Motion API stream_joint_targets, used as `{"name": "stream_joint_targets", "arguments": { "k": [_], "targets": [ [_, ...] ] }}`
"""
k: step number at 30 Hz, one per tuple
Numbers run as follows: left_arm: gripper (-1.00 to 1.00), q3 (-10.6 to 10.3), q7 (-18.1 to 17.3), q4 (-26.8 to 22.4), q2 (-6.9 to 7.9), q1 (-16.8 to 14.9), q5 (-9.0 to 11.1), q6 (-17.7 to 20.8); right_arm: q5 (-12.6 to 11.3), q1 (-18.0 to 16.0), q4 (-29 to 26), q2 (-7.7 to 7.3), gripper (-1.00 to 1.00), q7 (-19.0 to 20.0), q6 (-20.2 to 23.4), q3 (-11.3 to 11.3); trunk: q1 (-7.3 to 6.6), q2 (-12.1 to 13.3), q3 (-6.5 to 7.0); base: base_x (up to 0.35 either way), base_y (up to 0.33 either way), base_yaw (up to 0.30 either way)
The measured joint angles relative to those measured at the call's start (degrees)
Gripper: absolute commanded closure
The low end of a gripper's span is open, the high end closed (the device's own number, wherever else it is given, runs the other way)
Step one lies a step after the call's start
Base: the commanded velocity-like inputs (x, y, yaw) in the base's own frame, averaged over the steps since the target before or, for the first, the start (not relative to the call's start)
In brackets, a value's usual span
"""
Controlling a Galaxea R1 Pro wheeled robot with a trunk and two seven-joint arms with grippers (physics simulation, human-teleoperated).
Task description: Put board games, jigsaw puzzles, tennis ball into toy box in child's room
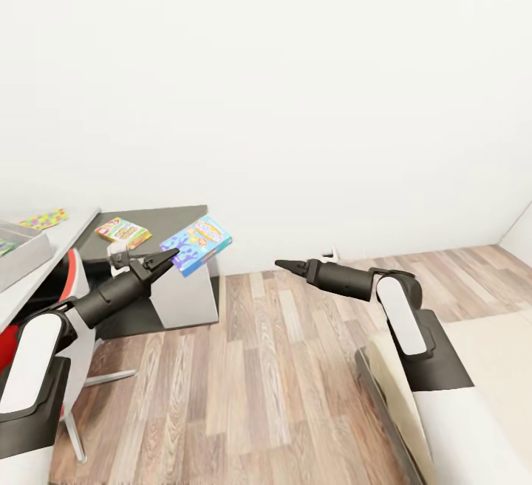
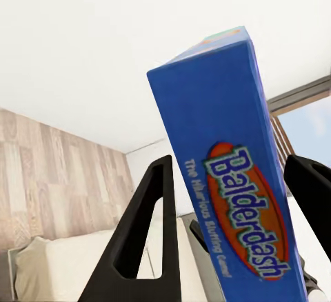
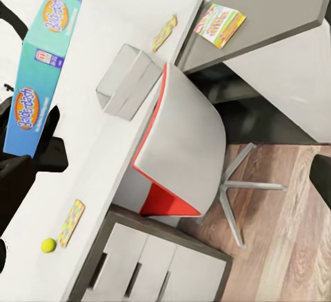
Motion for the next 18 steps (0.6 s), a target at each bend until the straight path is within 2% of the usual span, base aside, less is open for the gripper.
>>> {"name": "stream_joint_targets", "arguments": {
  "k": [18],
  "targets": [
    [1.00, 0.04, -0.01, 0.08, 0.03, 0.00, -0.04, 0.01, 0.01, 0.00, 0.00, 0.06, -1.00, 0.05, 0.00, -0.04, 0.00, 0.00, 0.00, 0.000, 0.000, 0.292]
  ]
}}
